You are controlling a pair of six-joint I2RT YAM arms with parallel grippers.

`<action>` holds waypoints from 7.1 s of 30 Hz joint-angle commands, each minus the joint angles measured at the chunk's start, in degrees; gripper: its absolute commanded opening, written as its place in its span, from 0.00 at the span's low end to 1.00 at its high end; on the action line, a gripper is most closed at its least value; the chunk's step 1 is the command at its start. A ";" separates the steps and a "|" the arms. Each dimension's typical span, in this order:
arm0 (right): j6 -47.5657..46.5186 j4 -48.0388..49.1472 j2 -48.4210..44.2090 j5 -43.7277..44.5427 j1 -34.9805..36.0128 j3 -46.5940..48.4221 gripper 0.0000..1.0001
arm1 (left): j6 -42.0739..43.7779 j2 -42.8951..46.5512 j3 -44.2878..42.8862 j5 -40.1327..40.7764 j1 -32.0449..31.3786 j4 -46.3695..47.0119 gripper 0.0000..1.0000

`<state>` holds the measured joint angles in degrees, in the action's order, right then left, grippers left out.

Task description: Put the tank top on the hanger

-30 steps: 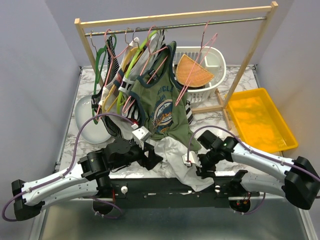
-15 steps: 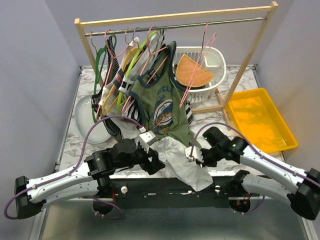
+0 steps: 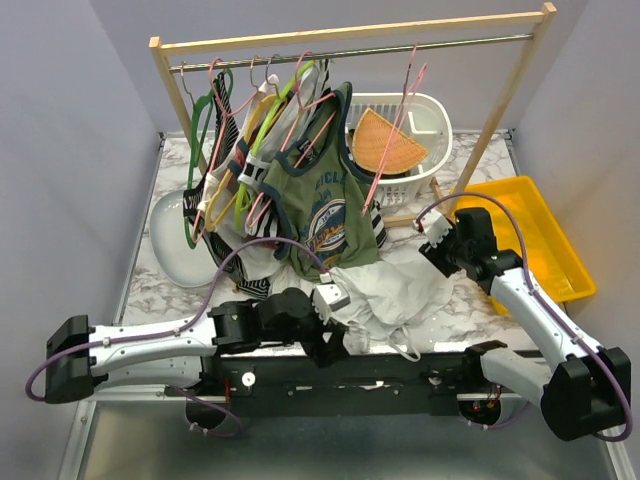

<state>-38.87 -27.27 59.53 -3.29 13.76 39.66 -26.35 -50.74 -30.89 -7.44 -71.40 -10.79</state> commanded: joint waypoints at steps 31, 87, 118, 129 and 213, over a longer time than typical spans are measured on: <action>-10.87 -17.65 -16.90 -48.22 -0.31 -3.62 0.71 | -63.20 -28.45 -14.19 47.60 -12.28 -11.60 0.43; -20.82 -23.65 -13.38 -50.34 3.54 -4.23 0.78 | -64.09 -27.04 -12.17 40.58 -11.39 -9.78 0.52; -13.16 -7.36 -4.24 -30.55 19.73 -7.84 0.61 | -78.86 -37.59 -14.81 40.84 -7.71 -8.37 0.36; -14.39 -8.50 -2.14 -31.52 19.73 -7.93 0.58 | -70.88 -30.39 -11.30 41.81 -7.71 -6.97 0.11; 40.81 -11.84 6.56 -30.92 -1.90 51.92 1.00 | -5.29 5.39 4.70 3.31 1.88 0.15 0.84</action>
<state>-0.45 -40.64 62.67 -44.53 9.58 88.97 -32.49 -44.73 -26.70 -2.33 -69.12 -11.68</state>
